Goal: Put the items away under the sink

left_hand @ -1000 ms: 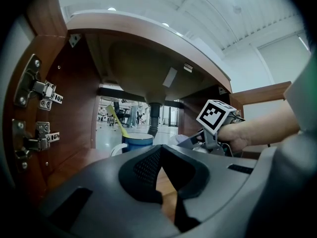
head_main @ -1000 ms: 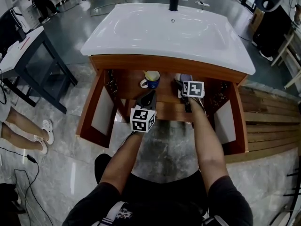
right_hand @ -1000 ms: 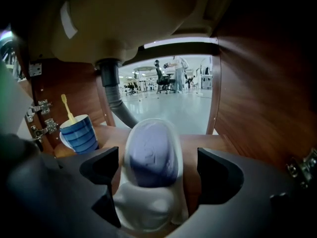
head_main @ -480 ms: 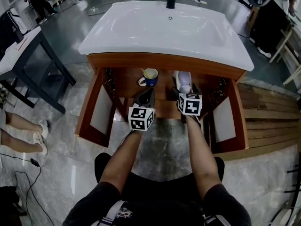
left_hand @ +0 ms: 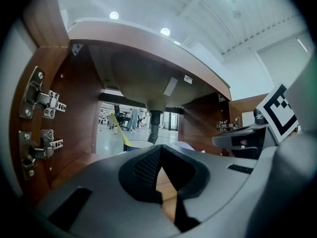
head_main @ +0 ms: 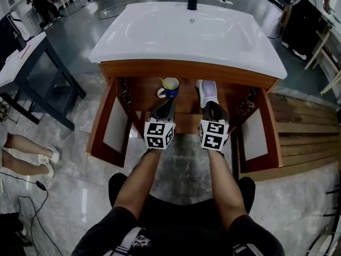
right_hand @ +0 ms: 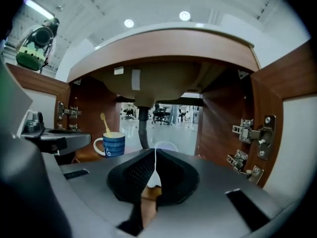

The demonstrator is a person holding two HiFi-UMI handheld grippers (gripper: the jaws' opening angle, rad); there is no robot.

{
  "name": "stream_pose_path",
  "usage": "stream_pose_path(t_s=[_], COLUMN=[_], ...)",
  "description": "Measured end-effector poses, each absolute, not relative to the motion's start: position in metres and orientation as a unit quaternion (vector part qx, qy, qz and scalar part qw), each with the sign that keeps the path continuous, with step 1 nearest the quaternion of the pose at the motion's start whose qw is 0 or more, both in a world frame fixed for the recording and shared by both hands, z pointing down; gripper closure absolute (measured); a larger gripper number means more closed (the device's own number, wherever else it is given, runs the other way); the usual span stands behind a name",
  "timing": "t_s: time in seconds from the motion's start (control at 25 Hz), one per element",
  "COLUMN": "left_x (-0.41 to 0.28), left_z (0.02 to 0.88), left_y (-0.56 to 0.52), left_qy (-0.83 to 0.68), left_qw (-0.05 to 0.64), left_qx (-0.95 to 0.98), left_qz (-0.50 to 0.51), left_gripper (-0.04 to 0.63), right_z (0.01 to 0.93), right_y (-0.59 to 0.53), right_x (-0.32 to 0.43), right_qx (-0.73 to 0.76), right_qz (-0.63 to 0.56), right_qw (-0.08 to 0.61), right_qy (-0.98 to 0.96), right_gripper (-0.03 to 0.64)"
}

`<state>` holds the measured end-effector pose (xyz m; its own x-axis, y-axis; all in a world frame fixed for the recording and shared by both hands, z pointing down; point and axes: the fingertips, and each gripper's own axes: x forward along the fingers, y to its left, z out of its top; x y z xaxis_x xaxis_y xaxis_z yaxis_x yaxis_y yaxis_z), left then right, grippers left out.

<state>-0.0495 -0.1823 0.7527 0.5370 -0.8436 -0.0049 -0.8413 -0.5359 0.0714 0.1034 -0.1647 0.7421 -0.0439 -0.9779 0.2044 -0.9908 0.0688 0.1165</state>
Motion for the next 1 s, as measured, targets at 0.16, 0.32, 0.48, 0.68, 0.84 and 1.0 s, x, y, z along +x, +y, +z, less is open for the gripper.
stream_pose_path(t_s=[0.16,0.32,0.48,0.68,0.84,1.0], left_x=[-0.051,-0.055,-0.058,-0.061,-0.065,-0.066], left_z=[0.752,0.752,0.752,0.755,0.75,0.735], left_y=[-0.177,-0.174,-0.17,-0.163,-0.152,-0.139], left_qy=[-0.483,-0.484,-0.485,-0.487,-0.489,-0.488], left_qw=[0.027,0.023,0.024,0.024,0.018,0.0], left_qx=[0.875,0.874,0.874,0.873,0.872,0.872], left_qz=[-0.018,-0.018,-0.019,-0.019,-0.026,-0.027], left_gripper=[0.592,0.592,0.592,0.592,0.592,0.592], right_z=[0.738,0.738,0.74,0.74,0.733,0.718], right_y=[-0.151,-0.14,-0.133,-0.127,-0.119,-0.111], right_x=[0.099,0.093,0.088,0.081,0.077,0.074], right_qx=[0.677,0.669,0.662,0.656,0.651,0.65], right_qz=[0.018,0.014,0.011,0.004,0.0,-0.009], right_qw=[0.097,0.085,0.081,0.079,0.067,0.055], right_qy=[-0.729,-0.738,-0.745,-0.751,-0.756,-0.758], right_gripper=[0.594,0.594,0.594,0.594,0.594,0.594])
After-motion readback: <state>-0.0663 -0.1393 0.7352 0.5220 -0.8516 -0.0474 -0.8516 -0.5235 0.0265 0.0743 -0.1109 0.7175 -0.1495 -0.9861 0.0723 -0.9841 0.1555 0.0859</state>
